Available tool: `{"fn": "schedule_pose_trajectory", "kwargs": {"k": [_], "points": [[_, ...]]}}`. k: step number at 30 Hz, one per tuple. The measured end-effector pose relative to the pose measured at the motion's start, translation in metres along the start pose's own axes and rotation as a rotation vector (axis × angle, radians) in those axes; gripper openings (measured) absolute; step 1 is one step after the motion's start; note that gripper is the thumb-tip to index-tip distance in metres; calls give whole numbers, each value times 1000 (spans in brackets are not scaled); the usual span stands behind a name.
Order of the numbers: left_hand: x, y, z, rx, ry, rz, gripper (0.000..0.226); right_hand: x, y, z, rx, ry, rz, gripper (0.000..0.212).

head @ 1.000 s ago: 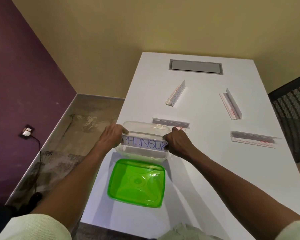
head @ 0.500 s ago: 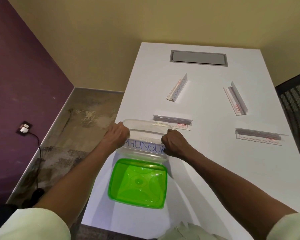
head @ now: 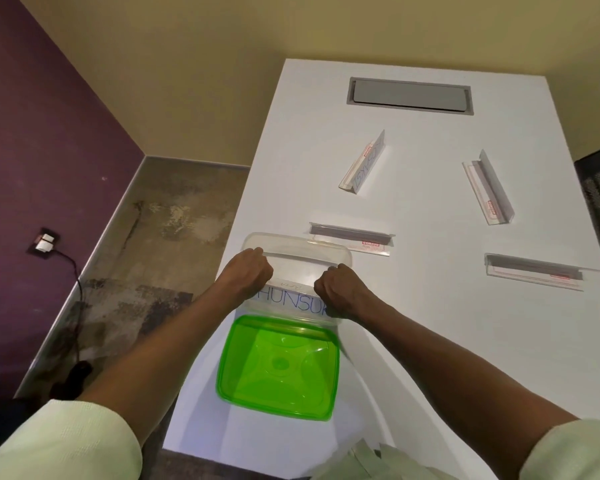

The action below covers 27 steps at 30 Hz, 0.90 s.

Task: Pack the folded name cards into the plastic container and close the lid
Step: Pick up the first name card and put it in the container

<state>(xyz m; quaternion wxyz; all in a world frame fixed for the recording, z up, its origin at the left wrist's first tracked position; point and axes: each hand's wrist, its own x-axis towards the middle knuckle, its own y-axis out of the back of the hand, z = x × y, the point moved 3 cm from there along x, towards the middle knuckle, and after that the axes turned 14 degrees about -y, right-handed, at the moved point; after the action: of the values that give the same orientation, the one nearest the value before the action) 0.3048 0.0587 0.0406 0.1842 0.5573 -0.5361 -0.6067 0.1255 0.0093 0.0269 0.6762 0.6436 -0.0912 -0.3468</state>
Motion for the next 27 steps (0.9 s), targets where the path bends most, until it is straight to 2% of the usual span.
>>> {"fn": "schedule_pose_trajectory", "kwargs": {"k": [17,21,25,27], "points": [[10,-22,8,-20,-62,-31,28,6,-14,-9,-22,9,28,23],[6,-14,8,6,-61,-35,17,5,-12,-10,-13,14,23,26],[3,-9,10,36,-87,121,32,5,-10,-11,-26,17,42,28],[3,-9,12,69,-77,146,32,5,-10,-12,-12,18,51,29]]}}
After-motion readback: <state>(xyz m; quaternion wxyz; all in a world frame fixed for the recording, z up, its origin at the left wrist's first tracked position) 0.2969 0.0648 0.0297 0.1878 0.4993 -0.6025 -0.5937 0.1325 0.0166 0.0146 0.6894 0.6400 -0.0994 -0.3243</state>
